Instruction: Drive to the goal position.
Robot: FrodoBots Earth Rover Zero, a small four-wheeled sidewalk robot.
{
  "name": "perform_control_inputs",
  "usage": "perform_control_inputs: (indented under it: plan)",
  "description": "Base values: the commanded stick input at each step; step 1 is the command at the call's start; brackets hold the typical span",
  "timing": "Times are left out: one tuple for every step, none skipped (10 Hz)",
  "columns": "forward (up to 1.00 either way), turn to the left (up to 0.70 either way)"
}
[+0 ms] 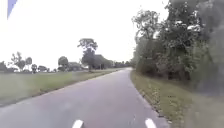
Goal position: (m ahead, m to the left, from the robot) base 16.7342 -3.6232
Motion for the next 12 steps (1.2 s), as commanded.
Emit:
perform_control_inputs:
  plan:
    - [0.84, 0.03]
    - [0.84, 0.03]
    - [0.84, 0.03]
    - [0.84, 0.03]
    - [0.84, 0.03]
    - [0.84, 0.03]
    - [0.84, 0.03]
    - [0.84, 0.03]
    - [0.84, 0.03]
    - [0.84, 0.03]
    - [0.84, 0.03]
    - [0.84, 0.03]
